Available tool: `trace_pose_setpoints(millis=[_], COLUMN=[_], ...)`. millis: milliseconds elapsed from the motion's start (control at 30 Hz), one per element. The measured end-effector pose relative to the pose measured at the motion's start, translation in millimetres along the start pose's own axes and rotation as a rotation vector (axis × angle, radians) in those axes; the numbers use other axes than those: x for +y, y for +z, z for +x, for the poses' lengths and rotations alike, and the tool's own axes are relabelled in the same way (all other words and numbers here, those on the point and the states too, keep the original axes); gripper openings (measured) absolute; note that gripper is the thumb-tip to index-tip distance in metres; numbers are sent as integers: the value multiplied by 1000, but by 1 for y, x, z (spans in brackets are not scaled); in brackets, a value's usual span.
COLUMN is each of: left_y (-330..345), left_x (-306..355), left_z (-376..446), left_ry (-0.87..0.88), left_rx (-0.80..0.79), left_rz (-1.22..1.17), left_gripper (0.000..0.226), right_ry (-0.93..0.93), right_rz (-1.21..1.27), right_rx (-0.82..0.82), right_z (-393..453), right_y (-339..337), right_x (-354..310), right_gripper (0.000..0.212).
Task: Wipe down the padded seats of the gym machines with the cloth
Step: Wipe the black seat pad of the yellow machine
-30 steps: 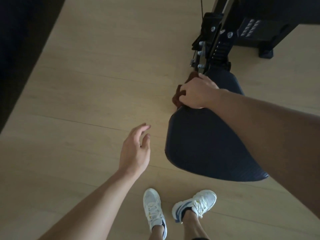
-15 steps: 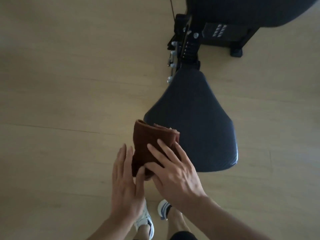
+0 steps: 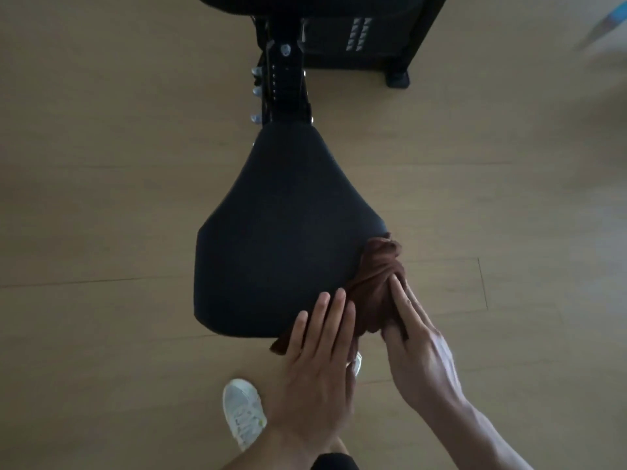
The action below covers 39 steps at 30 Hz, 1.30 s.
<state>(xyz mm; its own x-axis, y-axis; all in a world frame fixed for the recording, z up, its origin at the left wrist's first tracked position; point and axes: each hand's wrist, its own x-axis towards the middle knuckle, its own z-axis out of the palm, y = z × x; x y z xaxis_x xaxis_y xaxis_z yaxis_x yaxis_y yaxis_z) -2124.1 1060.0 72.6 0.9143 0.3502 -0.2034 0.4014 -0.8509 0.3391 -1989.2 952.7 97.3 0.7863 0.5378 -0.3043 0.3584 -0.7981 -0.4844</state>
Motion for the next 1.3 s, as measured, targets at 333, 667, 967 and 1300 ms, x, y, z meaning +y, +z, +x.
trace_pose_setpoints(millis=[333,667,967,1300], left_y=[-18,-74,-108,-97], left_x=[9,-76,-152,-140], left_z=[54,173,172,56], left_ry=[-86,-262,-446,-565], left_rx=[28,-33,20,5], left_rz=[-74,-36,25,-90], left_gripper=[66,62,57,56], right_ry=[-133,-185,-483,-640], right_rz=[161,-7,-232,-243], right_rx=[-53,-109,-125,-282], right_z=[48,199,248,149], right_y=[2,6,56,77], right_x=[1,-89,-176,-202], right_gripper=[56,53,46,42])
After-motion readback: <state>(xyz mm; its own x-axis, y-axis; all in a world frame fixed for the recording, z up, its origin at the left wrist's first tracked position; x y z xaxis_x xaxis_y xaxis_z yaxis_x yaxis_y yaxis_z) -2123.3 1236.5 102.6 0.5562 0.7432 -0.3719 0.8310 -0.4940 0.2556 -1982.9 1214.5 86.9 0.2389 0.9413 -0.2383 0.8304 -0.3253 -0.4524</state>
